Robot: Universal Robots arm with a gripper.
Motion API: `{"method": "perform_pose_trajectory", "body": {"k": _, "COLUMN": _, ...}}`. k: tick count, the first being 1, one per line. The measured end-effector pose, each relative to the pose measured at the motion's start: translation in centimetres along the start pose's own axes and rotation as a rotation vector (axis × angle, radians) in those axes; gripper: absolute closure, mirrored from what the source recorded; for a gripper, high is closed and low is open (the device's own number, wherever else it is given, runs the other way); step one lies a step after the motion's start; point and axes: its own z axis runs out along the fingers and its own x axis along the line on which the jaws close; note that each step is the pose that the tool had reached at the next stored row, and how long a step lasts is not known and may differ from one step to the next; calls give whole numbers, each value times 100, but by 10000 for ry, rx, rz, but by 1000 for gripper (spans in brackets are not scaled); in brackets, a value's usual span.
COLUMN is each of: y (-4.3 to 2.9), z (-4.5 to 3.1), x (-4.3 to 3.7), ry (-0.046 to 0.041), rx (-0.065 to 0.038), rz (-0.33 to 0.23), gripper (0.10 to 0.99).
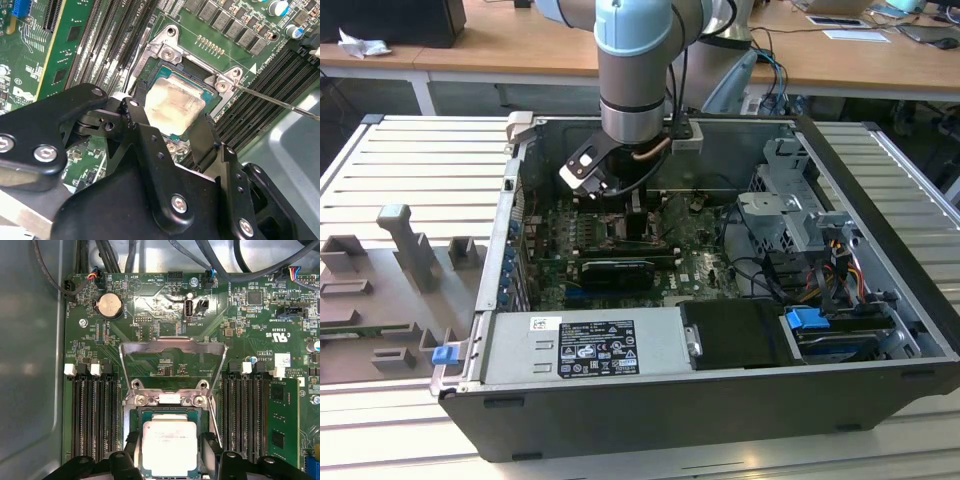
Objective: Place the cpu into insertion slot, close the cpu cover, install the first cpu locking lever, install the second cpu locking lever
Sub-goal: 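Place the cpu into insertion slot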
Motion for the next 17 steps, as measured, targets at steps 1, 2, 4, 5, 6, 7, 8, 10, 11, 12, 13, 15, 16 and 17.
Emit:
{"method": "perform_pose_trajectory", "body": {"k": 1, "y": 0, "z": 0, "x": 0, "ry": 0, "rx": 0, "rz": 0, "gripper": 482}}
{"method": "perform_pose_trajectory", "body": {"k": 2, "y": 2, "z": -29, "x": 1, "ry": -1, "rx": 0, "rz": 0, "gripper": 482}}
{"method": "perform_pose_trajectory", "body": {"k": 4, "y": 6, "z": -97, "x": 2, "ry": -1, "rx": 0, "rz": 0, "gripper": 561}}
{"method": "perform_pose_trajectory", "body": {"k": 5, "y": 7, "z": -109, "x": 3, "ry": 0, "rx": -1, "rz": 0, "gripper": 627}}
{"method": "perform_pose_trajectory", "body": {"k": 6, "y": 7, "z": -113, "x": 3, "ry": -1, "rx": 0, "rz": 1, "gripper": 745}}
{"method": "perform_pose_trajectory", "body": {"k": 7, "y": 7, "z": -116, "x": 3, "ry": -2, "rx": 0, "rz": 1, "gripper": 745}}
{"method": "perform_pose_trajectory", "body": {"k": 8, "y": 7, "z": -119, "x": 3, "ry": -2, "rx": 0, "rz": 1, "gripper": 804}}
{"method": "perform_pose_trajectory", "body": {"k": 10, "y": 8, "z": -129, "x": 3, "ry": -3, "rx": 0, "rz": 2, "gripper": 925}}
{"method": "perform_pose_trajectory", "body": {"k": 11, "y": 8, "z": -136, "x": 3, "ry": -3, "rx": 0, "rz": 2, "gripper": 980}}
{"method": "perform_pose_trajectory", "body": {"k": 12, "y": 8, "z": -139, "x": 3, "ry": -3, "rx": 0, "rz": 3, "gripper": 980}}
{"method": "perform_pose_trajectory", "body": {"k": 13, "y": 9, "z": -142, "x": 3, "ry": -2, "rx": -1, "rz": 3, "gripper": 980}}
{"method": "perform_pose_trajectory", "body": {"k": 15, "y": 9, "z": -153, "x": 3, "ry": -5, "rx": 1, "rz": 2, "gripper": 980}}
{"method": "perform_pose_trajectory", "body": {"k": 16, "y": 9, "z": -156, "x": 3, "ry": -3, "rx": 0, "rz": 3, "gripper": 980}}
{"method": "perform_pose_trajectory", "body": {"k": 17, "y": 9, "z": -158, "x": 4, "ry": -2, "rx": -1, "rz": 3, "gripper": 980}}
